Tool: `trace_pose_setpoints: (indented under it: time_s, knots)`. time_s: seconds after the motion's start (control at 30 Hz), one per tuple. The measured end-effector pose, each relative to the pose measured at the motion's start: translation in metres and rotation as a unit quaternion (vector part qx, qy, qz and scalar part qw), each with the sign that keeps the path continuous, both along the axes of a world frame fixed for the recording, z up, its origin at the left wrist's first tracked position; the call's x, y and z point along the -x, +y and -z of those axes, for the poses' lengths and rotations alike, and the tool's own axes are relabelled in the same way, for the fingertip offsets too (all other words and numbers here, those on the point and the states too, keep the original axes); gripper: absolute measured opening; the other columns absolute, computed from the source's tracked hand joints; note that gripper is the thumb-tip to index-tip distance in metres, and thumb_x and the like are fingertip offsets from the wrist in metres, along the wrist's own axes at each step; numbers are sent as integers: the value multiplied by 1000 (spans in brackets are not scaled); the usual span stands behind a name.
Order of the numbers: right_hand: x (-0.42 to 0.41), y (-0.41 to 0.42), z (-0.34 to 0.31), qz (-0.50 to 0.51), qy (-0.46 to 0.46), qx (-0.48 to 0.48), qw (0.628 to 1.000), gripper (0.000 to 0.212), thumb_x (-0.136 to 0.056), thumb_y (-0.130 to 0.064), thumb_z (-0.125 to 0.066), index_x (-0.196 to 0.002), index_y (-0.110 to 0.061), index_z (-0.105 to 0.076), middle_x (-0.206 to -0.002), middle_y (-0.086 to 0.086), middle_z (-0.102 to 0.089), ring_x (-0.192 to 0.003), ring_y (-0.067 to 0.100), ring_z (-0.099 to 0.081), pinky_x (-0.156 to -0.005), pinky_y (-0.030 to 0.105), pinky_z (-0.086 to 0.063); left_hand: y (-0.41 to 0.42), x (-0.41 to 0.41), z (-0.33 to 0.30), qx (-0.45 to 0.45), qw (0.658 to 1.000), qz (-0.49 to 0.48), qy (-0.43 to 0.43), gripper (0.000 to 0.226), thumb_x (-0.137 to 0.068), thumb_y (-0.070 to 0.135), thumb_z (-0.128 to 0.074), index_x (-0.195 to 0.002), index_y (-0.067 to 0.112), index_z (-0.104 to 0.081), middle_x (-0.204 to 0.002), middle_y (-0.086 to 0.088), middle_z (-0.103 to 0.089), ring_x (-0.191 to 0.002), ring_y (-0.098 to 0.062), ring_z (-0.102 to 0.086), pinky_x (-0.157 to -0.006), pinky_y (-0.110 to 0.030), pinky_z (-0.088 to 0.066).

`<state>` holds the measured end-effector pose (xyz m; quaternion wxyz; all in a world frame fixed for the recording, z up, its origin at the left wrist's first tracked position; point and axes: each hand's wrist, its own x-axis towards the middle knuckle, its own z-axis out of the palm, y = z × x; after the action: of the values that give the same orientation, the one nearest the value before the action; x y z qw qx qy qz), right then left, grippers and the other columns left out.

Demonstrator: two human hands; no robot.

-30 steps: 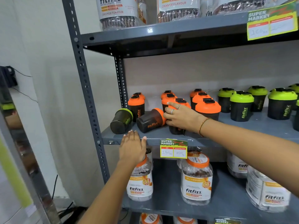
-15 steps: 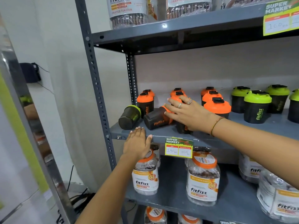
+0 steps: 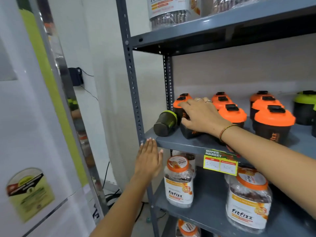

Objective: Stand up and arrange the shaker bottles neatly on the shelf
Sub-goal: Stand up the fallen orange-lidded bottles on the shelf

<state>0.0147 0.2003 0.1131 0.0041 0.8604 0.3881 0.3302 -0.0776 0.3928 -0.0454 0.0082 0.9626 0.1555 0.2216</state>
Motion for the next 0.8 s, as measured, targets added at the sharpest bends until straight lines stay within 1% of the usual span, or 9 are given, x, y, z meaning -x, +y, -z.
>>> trace_pose_setpoints:
  time_s: [0.17,0.3,0.4,0.43,0.5,0.57,0.63,0.7,0.8]
  knots:
    - [-20,38,1,32,114,-62,991,53,-89,-53,-51,-131,-19,-56,-128,10,-62,-118,36,-55,-95,46,-43,19,-16,-19,-23,999,20,32,65,-104,41,-17,-155,1,-16,-164,-17,-17,-152,-26,-13,-124,-37,-5]
    - [-37,66,-3,84,190,-87,974,60,-90,-64,-46,-128,-19,-57,-128,13,-62,-118,36,-56,-93,46,-41,22,-28,-39,-29,998,31,43,60,-105,38,-22,-148,-1,-37,-153,-20,-41,-144,-32,-34,-118,-42,-28]
    - [-49,89,-3,125,220,-91,963,67,-88,-70,-45,-128,-17,-55,-131,12,-57,-121,35,-52,-94,46,-40,14,-34,-52,-139,989,5,54,48,-104,35,-30,-121,5,-64,-120,-17,-65,-111,-33,-60,-85,-42,-50]
    - [-52,97,-1,142,220,-91,961,75,-85,-73,-45,-132,-16,-52,-135,12,-53,-125,35,-48,-98,47,-40,11,-34,-54,-189,980,15,55,43,-104,32,-32,-111,8,-68,-109,-15,-69,-101,-31,-63,-75,-39,-50]
    - [-58,111,4,173,228,-88,954,89,-80,-80,-47,-138,-13,-48,-140,11,-49,-129,35,-45,-103,46,-37,10,-38,-56,-215,974,42,57,40,-103,29,-34,-103,11,-69,-101,-13,-69,-92,-31,-64,-68,-37,-46]
    - [-65,123,10,191,270,-76,941,92,-76,-84,-45,-136,-14,-51,-136,10,-55,-124,32,-51,-95,42,-38,14,-46,-52,-150,986,56,44,42,-103,33,-32,-108,9,-67,-106,-15,-67,-96,-31,-62,-70,-38,-46]
    - [-71,132,14,209,298,-57,930,99,-73,-88,-44,-141,-16,-46,-134,10,-57,-122,32,-54,-86,40,-37,20,-51,-49,-40,997,55,49,52,-103,40,-27,-125,4,-57,-126,-20,-59,-114,-33,-56,-85,-43,-48]
    - [-75,138,16,224,310,-46,923,107,-70,-90,-46,-147,-18,-36,-136,11,-56,-122,32,-54,-82,40,-36,25,-56,-46,23,993,70,89,65,-103,44,-21,-148,0,-35,-153,-22,-37,-142,-35,-34,-109,-48,-35]
    - [-78,140,17,227,325,-49,917,111,-67,-88,-53,-151,-19,-28,-135,10,-56,-118,33,-57,-79,37,-41,31,-65,-49,52,985,100,131,71,-102,47,-16,-156,1,-11,-164,-19,-13,-152,-30,-9,-123,-45,-14]
